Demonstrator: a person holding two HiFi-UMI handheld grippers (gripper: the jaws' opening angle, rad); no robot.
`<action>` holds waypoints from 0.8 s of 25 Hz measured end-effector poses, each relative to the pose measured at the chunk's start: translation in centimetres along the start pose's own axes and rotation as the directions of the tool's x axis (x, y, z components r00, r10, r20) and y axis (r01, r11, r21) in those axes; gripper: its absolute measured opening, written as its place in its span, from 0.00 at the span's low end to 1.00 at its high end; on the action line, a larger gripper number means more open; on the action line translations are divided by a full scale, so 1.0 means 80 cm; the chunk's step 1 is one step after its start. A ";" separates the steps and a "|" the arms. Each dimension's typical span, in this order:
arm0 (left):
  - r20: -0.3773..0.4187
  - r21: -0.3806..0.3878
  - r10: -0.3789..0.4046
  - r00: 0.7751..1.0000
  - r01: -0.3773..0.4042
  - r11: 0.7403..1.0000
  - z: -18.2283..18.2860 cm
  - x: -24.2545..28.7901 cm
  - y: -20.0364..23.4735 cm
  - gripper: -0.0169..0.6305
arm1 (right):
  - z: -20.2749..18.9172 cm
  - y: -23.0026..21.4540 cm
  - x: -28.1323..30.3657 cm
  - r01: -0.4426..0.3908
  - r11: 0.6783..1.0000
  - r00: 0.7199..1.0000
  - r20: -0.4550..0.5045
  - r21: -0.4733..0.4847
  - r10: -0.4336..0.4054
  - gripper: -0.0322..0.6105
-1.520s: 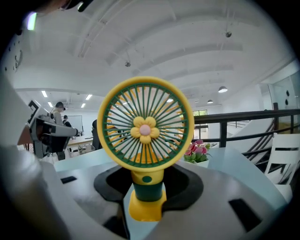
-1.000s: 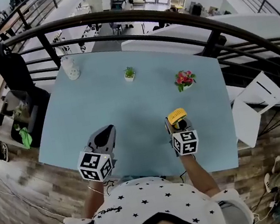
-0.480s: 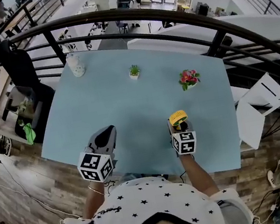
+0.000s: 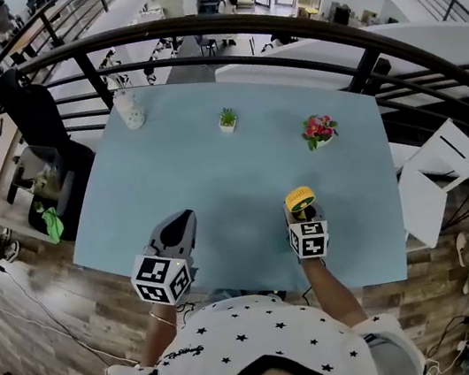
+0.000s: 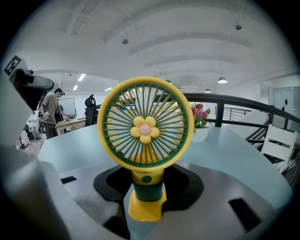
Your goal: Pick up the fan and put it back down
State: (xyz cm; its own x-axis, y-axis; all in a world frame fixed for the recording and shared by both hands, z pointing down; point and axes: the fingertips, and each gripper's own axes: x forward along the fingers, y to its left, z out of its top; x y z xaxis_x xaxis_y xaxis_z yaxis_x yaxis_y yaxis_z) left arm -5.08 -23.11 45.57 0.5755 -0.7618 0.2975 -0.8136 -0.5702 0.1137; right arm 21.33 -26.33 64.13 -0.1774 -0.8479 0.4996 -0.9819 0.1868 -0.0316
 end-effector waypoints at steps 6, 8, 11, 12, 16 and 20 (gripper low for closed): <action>0.001 -0.003 0.007 1.000 -0.007 1.000 -0.001 -0.004 0.006 0.07 | -0.009 0.001 0.003 0.017 1.000 1.000 -0.019 -0.004 -0.017 0.32; 0.001 -0.003 0.008 1.000 -0.008 1.000 -0.001 -0.005 0.007 0.07 | -0.012 0.001 0.004 0.023 1.000 0.999 -0.023 -0.007 -0.023 0.32; 0.000 -0.003 0.006 1.000 -0.006 1.000 -0.002 -0.006 0.008 0.07 | -0.016 0.001 0.005 0.033 0.999 0.999 -0.033 -0.009 -0.033 0.32; -0.002 -0.004 0.006 1.000 -0.006 1.000 -0.002 -0.006 0.008 0.07 | -0.017 0.001 0.005 0.035 0.999 0.999 -0.035 -0.009 -0.036 0.32; -0.004 -0.005 0.006 1.000 -0.006 1.000 -0.003 -0.005 0.011 0.07 | -0.021 0.000 0.008 0.044 0.999 0.998 -0.040 -0.013 -0.045 0.32; -0.002 -0.005 0.004 1.000 -0.004 1.000 -0.003 -0.004 0.012 0.07 | -0.022 0.000 0.009 0.049 0.999 0.998 -0.035 -0.019 -0.050 0.32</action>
State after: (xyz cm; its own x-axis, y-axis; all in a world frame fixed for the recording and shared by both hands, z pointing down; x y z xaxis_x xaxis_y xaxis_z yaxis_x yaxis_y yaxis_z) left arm -6.07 -23.30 45.79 0.5722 -0.7634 0.2996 -0.8162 -0.5657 0.1175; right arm 21.32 -26.06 65.97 -0.1258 -0.8382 0.5307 -0.9880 0.1544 0.0097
